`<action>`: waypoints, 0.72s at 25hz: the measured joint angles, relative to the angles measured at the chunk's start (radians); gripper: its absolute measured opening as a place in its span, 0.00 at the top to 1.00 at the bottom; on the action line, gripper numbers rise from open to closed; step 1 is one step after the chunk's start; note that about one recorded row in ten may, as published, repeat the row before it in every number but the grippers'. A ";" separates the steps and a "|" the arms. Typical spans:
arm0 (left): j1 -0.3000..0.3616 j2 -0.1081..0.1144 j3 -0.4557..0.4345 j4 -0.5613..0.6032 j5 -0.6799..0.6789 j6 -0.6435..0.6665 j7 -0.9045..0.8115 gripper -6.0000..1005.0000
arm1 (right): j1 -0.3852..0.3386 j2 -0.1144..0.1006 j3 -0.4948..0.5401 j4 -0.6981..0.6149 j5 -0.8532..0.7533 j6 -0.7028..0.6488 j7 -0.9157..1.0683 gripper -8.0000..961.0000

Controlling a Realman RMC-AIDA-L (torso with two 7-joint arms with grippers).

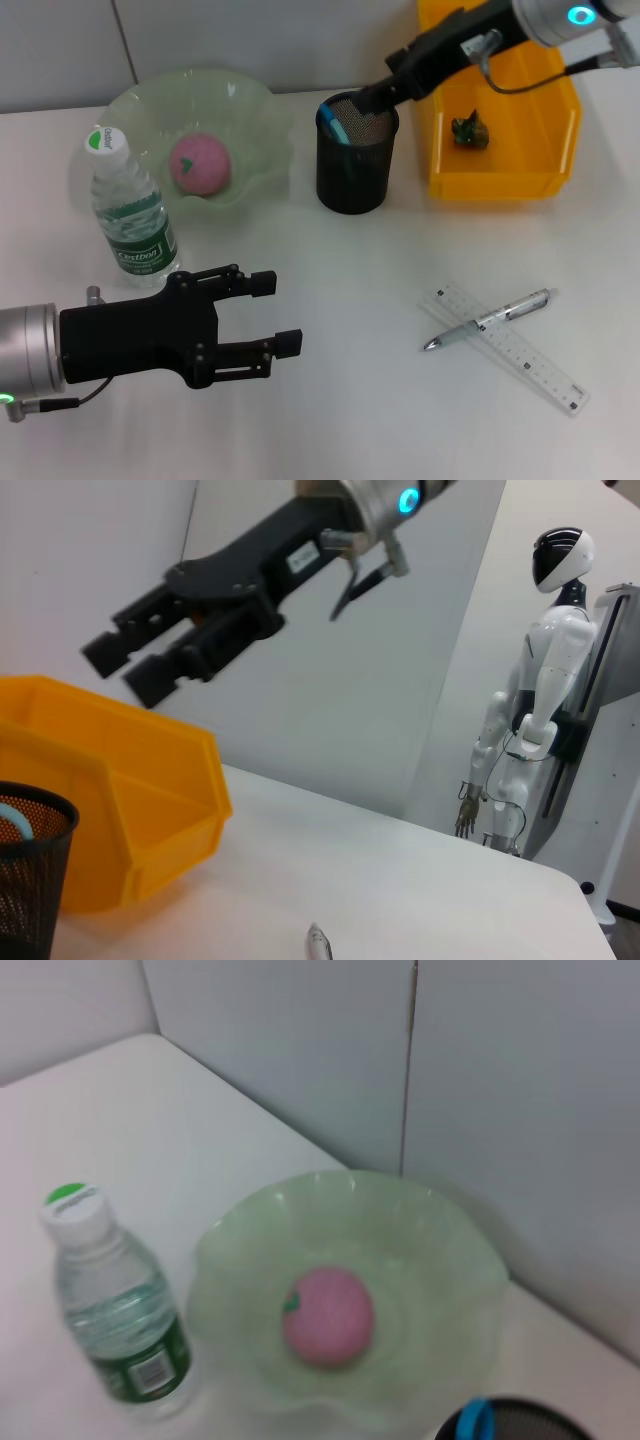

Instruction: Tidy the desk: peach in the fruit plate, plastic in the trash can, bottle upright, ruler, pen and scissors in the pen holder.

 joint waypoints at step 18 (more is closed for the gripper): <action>0.002 0.005 0.002 0.002 0.000 0.004 0.009 0.22 | -0.115 0.008 -0.214 -0.086 -0.213 -0.326 0.396 0.27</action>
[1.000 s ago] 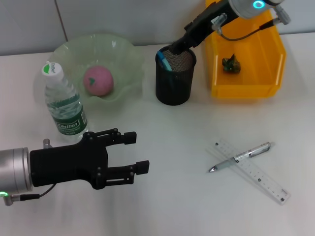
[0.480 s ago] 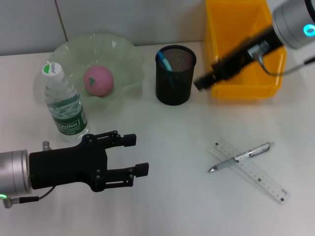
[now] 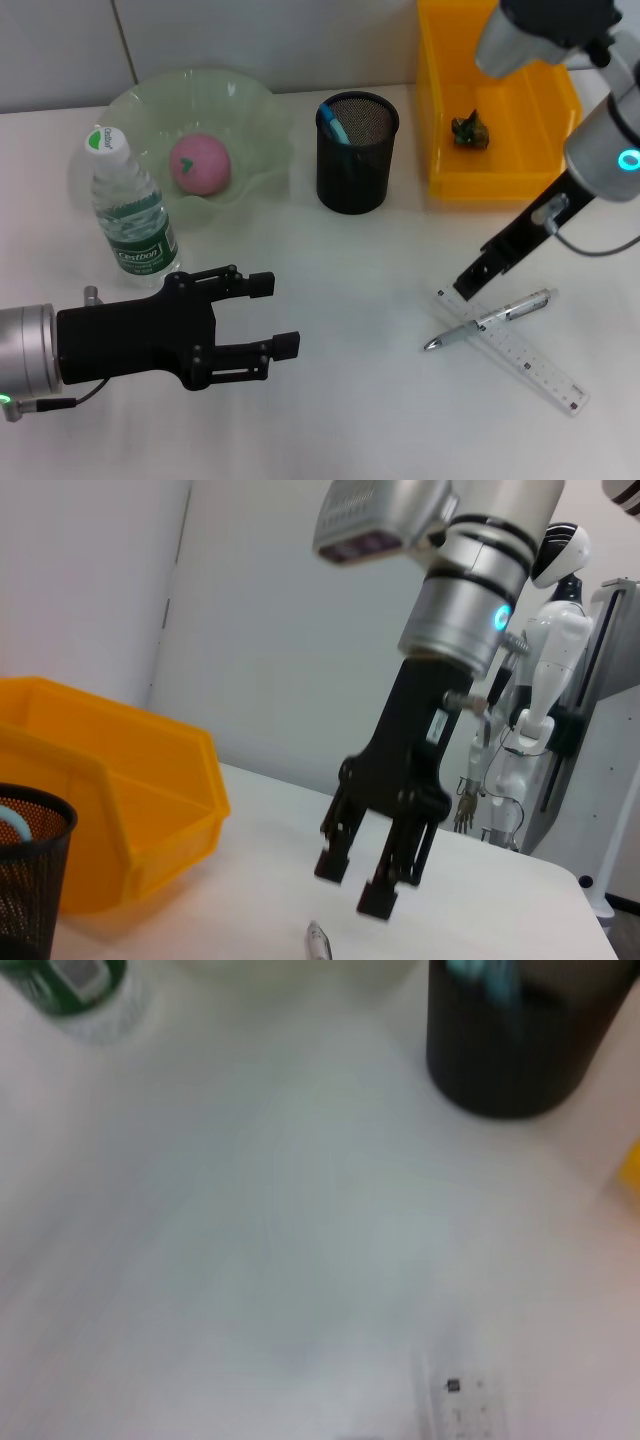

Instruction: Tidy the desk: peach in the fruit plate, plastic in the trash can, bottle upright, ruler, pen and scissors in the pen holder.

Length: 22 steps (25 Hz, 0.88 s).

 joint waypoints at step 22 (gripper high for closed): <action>-0.008 0.004 -0.002 0.009 0.000 0.012 -0.005 0.22 | 0.022 -0.001 -0.134 0.197 -0.018 0.201 0.004 0.27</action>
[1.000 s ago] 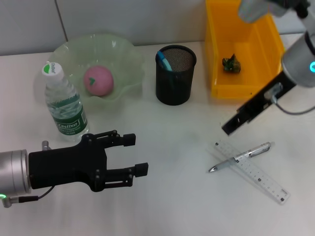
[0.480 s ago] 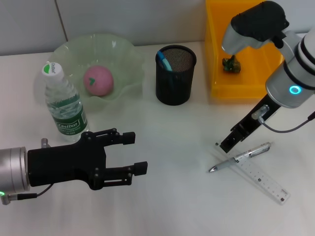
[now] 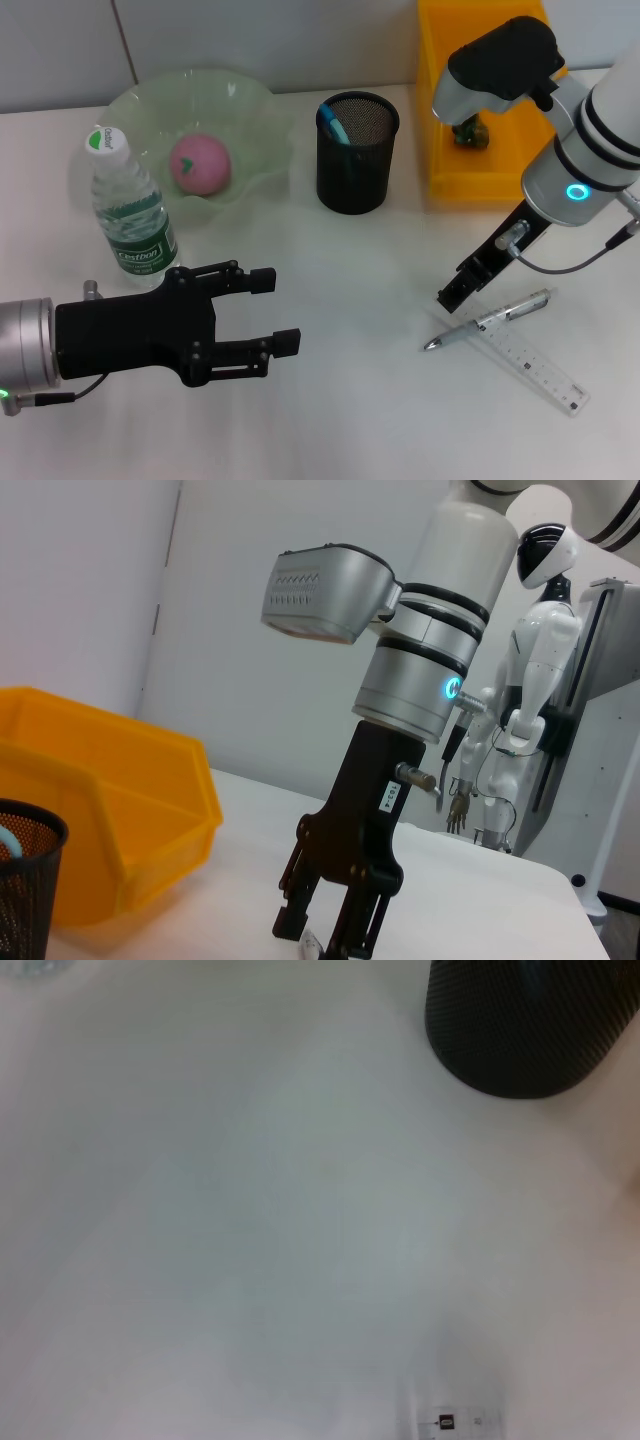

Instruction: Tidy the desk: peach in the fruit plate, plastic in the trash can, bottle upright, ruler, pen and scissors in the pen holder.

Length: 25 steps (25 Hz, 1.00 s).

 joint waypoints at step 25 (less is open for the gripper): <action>0.003 -0.006 0.000 -0.003 0.000 0.002 0.007 0.22 | 0.022 -0.001 -0.084 0.077 -0.002 0.076 -0.015 0.27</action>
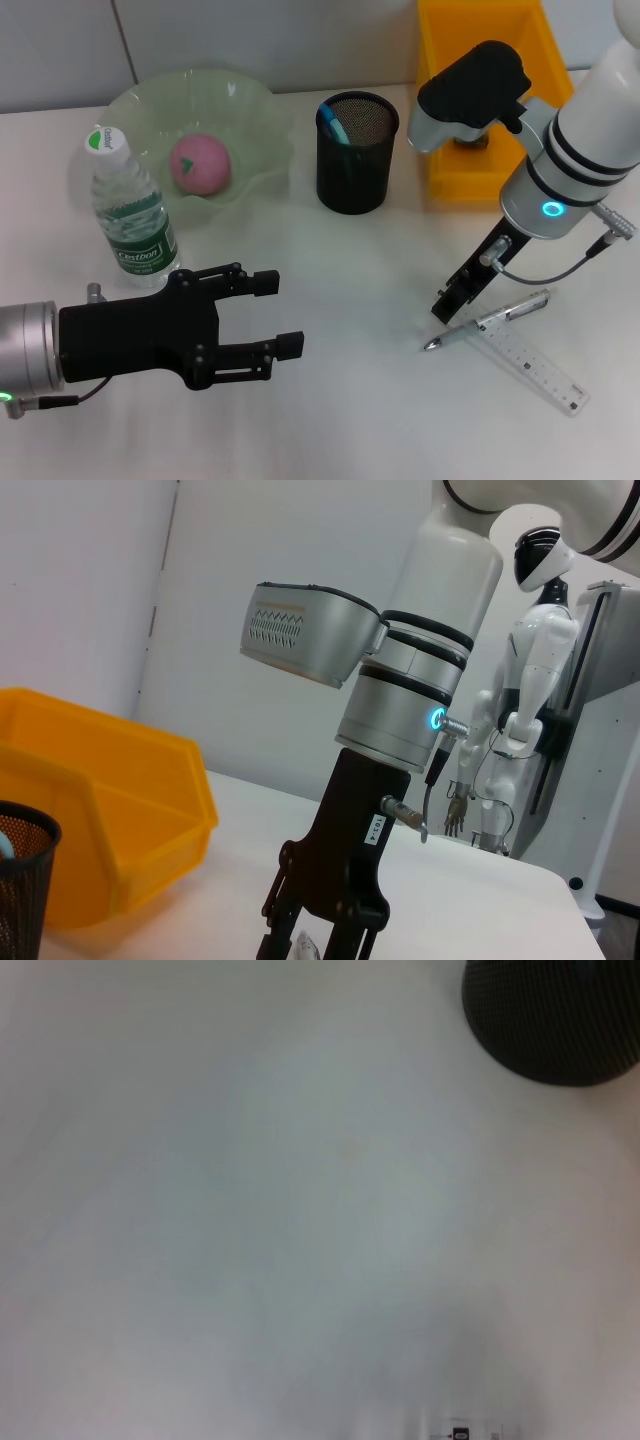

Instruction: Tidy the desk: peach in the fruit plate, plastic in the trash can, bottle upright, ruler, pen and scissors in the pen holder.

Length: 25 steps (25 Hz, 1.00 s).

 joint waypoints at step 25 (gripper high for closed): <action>-0.002 0.005 0.000 0.005 0.000 0.004 0.000 0.22 | 0.029 0.006 -0.040 0.045 -0.016 0.038 0.009 0.27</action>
